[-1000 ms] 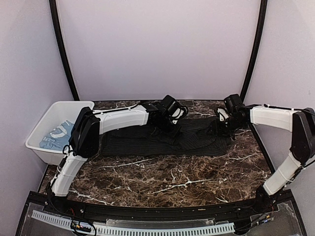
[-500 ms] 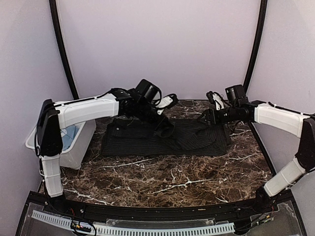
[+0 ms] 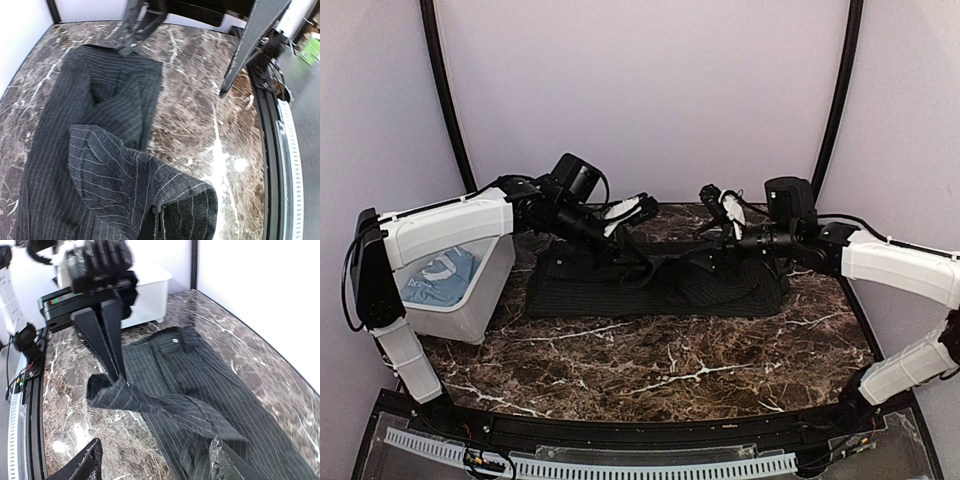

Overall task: Fold and stack the mixed laundry pile
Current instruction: Pass from the left arm to the right

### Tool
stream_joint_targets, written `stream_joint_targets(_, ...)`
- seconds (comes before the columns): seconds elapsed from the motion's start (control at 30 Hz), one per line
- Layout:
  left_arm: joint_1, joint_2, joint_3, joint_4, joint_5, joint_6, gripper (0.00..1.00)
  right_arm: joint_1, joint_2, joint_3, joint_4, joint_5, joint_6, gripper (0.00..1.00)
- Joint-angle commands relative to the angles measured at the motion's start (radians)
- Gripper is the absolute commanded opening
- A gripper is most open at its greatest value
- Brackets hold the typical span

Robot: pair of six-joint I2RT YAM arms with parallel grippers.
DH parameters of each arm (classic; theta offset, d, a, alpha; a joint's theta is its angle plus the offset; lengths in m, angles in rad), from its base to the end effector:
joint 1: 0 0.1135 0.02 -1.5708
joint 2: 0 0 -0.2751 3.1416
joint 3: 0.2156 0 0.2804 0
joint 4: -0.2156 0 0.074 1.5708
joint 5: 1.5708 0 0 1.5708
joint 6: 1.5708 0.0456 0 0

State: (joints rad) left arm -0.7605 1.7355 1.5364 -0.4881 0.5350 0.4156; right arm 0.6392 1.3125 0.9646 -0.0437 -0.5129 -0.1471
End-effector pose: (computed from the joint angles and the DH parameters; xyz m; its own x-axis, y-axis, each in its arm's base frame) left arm 0.2977 -0.3153 0.3177 -0.0658 0.5420 -0.8378 0.9893 0.1451 0.0162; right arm 0.2538 0.2165 0.2991 -0.1735 -0.2881 -0.9418 -0.9192 0.3907 0.0498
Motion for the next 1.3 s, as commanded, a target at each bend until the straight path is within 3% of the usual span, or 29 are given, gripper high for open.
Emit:
stream_joint_targets(0.0,-0.002,-0.122,-0.062,0.016,0.115,0.104,0.00,0.053,0.041,0.039,0.061,0.046,-0.125,0.70)
stream_joint_targets(0.33,0.003,-0.194,-0.119,0.037,0.145,0.124,0.00,0.124,0.148,0.131,0.047,0.037,-0.210,0.66)
stream_joint_targets(0.63,0.008,-0.221,-0.143,0.063,0.179,0.133,0.00,0.147,0.170,0.177,0.050,0.000,-0.221,0.57)
stream_joint_targets(0.8,0.017,-0.230,-0.152,0.092,0.182,0.117,0.00,0.188,0.183,0.221,-0.041,0.005,-0.257,0.33)
stream_joint_targets(0.97,0.038,-0.253,-0.183,0.144,0.158,0.081,0.00,0.198,0.193,0.246,-0.083,0.018,-0.237,0.02)
stream_joint_targets(1.2,0.060,-0.255,-0.214,0.224,0.051,-0.003,0.02,0.198,0.212,0.244,-0.035,0.088,-0.184,0.00)
stream_joint_targets(1.27,0.069,-0.261,-0.228,0.229,0.080,-0.005,0.01,0.200,0.217,0.241,-0.020,0.090,-0.183,0.00)
